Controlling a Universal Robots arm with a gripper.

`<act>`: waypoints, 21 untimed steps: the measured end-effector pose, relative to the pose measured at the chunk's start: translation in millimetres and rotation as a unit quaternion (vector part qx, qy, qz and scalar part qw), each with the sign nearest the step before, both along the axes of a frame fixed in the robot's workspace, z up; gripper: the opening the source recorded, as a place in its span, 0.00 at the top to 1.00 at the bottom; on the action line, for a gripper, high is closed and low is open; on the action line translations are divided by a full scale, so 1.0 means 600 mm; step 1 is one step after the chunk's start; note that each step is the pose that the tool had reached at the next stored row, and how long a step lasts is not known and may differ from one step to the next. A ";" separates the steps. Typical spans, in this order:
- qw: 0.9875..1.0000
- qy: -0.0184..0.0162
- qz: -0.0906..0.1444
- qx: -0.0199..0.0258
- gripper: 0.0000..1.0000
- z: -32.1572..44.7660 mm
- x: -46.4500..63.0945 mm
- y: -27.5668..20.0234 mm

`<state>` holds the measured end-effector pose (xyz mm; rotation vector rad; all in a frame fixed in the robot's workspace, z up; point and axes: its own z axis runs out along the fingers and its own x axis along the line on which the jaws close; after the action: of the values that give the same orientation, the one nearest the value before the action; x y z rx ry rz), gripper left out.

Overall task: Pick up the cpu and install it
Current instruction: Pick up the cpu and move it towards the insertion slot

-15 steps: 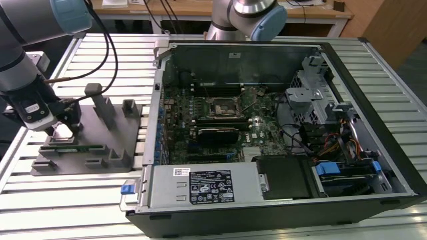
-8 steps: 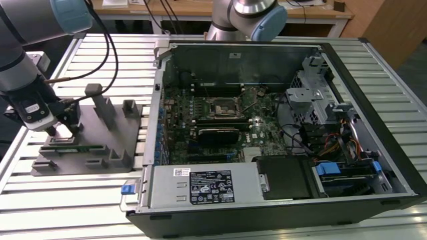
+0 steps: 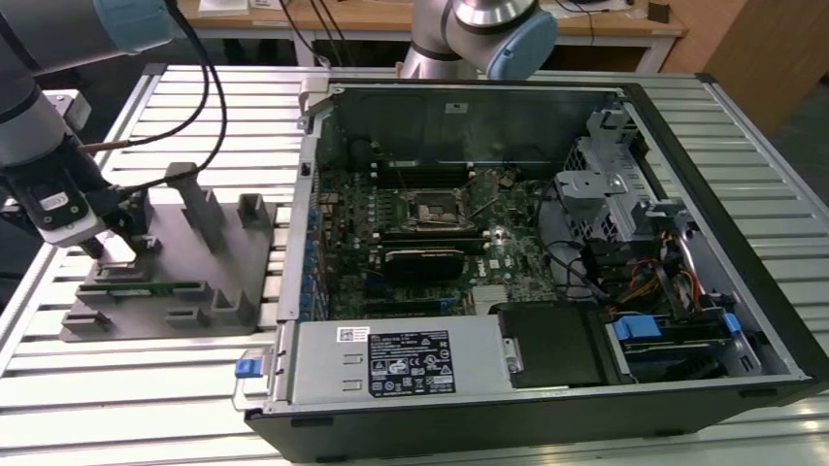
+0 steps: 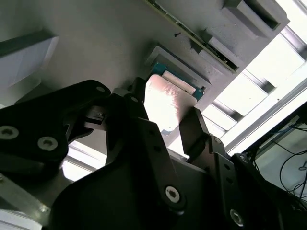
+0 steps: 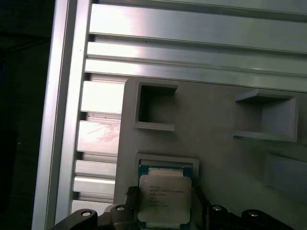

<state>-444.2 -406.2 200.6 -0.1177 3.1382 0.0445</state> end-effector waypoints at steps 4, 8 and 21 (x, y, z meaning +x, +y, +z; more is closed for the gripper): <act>1.000 0.000 0.000 0.000 0.47 0.014 0.000 0.0000; 1.000 0.000 0.000 0.000 0.47 0.028 0.000 0.0000; 1.000 0.000 0.000 0.000 0.47 0.035 0.000 0.0000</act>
<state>-444.4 -406.2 221.8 -0.1177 3.1382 0.0449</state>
